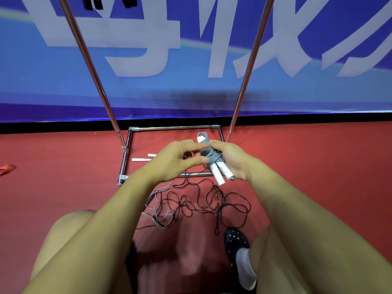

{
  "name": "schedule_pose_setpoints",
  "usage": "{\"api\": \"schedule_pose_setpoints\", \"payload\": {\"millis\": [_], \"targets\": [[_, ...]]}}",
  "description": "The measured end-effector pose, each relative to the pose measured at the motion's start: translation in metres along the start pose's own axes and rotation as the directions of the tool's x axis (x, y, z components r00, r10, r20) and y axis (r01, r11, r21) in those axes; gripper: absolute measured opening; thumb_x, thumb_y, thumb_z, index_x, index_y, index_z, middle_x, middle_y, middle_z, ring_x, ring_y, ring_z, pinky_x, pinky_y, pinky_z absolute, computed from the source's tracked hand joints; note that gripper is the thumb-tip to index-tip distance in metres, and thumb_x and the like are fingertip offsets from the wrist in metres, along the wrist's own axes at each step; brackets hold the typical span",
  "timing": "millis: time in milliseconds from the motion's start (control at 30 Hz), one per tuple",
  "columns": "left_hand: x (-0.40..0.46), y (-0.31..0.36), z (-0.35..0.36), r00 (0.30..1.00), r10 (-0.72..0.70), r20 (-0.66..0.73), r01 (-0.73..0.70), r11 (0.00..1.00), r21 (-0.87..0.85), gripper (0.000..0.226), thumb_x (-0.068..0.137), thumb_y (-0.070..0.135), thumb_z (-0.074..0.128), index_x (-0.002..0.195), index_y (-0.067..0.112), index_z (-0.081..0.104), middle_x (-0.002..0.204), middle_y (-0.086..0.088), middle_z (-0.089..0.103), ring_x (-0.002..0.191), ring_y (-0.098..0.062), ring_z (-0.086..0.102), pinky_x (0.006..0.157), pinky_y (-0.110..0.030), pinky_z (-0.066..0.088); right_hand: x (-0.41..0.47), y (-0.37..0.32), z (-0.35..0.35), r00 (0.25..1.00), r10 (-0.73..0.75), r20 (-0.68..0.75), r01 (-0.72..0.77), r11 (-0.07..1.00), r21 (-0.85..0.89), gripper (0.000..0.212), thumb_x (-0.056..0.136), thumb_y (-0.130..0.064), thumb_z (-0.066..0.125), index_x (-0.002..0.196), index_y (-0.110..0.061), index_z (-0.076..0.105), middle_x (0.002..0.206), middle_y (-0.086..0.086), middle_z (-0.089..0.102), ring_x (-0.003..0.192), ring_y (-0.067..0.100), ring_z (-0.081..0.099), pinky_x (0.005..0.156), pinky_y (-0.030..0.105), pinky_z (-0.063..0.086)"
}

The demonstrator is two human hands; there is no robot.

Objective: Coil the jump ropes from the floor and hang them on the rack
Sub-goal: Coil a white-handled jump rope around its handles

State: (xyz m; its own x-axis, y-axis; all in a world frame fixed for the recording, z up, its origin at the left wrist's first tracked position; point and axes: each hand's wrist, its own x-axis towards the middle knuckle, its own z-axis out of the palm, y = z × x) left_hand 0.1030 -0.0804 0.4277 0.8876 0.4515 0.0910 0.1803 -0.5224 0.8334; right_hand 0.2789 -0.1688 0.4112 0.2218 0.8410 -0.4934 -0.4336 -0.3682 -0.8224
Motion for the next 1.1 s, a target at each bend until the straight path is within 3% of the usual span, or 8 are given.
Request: {"api": "schedule_pose_setpoints", "payload": {"millis": [133,267,400,567,800,967,1033,1100], "targets": [[0.001,-0.001,0.005,0.994,0.006,-0.110,-0.018,0.993,-0.114,0.025,0.088,0.018,0.078,0.109,0.031,0.075,0.101,0.000,0.069,0.085,-0.014,0.066,0.080,-0.021,0.052,-0.002,0.001,0.003,0.999,-0.017,0.049,0.019,0.999,-0.037,0.034,0.108,-0.020,0.045,0.134,-0.002,0.057,0.086,0.007,0.068,0.063,0.018,0.064,0.061,0.032,0.055],[0.004,0.006,0.017,0.918,-0.206,-0.340,0.044,0.903,-0.427,0.013,0.088,0.007,0.076,0.096,0.017,0.078,0.081,0.001,0.078,0.075,-0.008,0.071,0.075,-0.020,0.056,-0.004,-0.002,0.005,0.991,-0.098,0.088,0.103,0.993,-0.051,0.027,0.110,-0.019,0.040,0.126,-0.016,0.062,0.099,0.013,0.070,0.077,0.024,0.068,0.069,0.036,0.058],[0.009,0.000,0.015,0.819,-0.342,-0.461,0.058,0.848,-0.527,0.007,0.088,0.010,0.078,0.084,0.016,0.079,0.068,0.001,0.071,0.062,-0.010,0.058,0.065,-0.020,0.050,-0.006,0.000,0.009,0.962,-0.211,0.171,0.217,0.976,-0.019,0.033,0.110,-0.010,0.038,0.136,-0.024,0.052,0.110,0.012,0.069,0.087,0.025,0.069,0.074,0.033,0.060],[0.011,-0.006,0.016,0.806,-0.306,-0.507,0.061,0.894,-0.443,0.014,0.088,0.012,0.078,0.099,0.021,0.079,0.080,0.011,0.078,0.076,-0.007,0.068,0.079,-0.025,0.057,-0.001,0.002,0.010,0.941,-0.288,0.179,0.322,0.924,-0.208,0.043,0.110,-0.009,0.041,0.146,-0.031,0.044,0.129,0.011,0.065,0.109,0.025,0.066,0.103,0.039,0.052],[0.013,-0.018,0.013,0.796,-0.280,-0.537,0.147,0.950,-0.277,0.047,0.086,0.023,0.081,0.131,0.026,0.068,0.071,0.004,0.063,0.070,-0.010,0.055,0.080,-0.036,0.055,-0.002,0.004,0.009,0.918,-0.346,0.192,0.396,0.795,-0.459,0.047,0.109,-0.016,0.043,0.152,-0.034,0.039,0.122,0.033,0.063,0.104,0.030,0.064,0.106,0.054,0.047],[0.012,-0.019,0.007,0.857,-0.193,-0.479,0.136,0.979,-0.152,0.033,0.085,0.026,0.080,0.117,0.036,0.075,0.069,-0.004,0.067,0.066,-0.021,0.063,0.078,-0.048,0.058,-0.005,0.005,0.006,0.894,-0.384,0.231,0.440,0.652,-0.618,0.059,0.110,-0.016,0.042,0.153,-0.052,0.027,0.115,0.015,0.068,0.105,0.038,0.066,0.107,0.048,0.048],[0.011,-0.019,0.004,0.858,-0.205,-0.471,0.159,0.978,-0.135,0.029,0.084,0.028,0.081,0.110,0.039,0.076,0.068,-0.005,0.067,0.070,-0.028,0.067,0.076,-0.050,0.058,-0.008,0.005,0.007,0.891,-0.377,0.252,0.442,0.599,-0.667,0.062,0.109,-0.015,0.041,0.155,-0.053,0.024,0.132,-0.004,0.061,0.117,0.019,0.063,0.116,0.044,0.040],[0.010,-0.018,0.002,0.856,-0.224,-0.466,0.185,0.974,-0.127,0.024,0.082,0.029,0.082,0.101,0.042,0.074,0.068,-0.003,0.068,0.070,-0.027,0.068,0.074,-0.050,0.057,-0.009,0.006,0.009,0.890,-0.373,0.262,0.443,0.570,-0.692,0.059,0.109,-0.016,0.041,0.153,-0.052,0.026,0.153,-0.006,0.047,0.136,0.019,0.051,0.121,0.048,0.034]]}}
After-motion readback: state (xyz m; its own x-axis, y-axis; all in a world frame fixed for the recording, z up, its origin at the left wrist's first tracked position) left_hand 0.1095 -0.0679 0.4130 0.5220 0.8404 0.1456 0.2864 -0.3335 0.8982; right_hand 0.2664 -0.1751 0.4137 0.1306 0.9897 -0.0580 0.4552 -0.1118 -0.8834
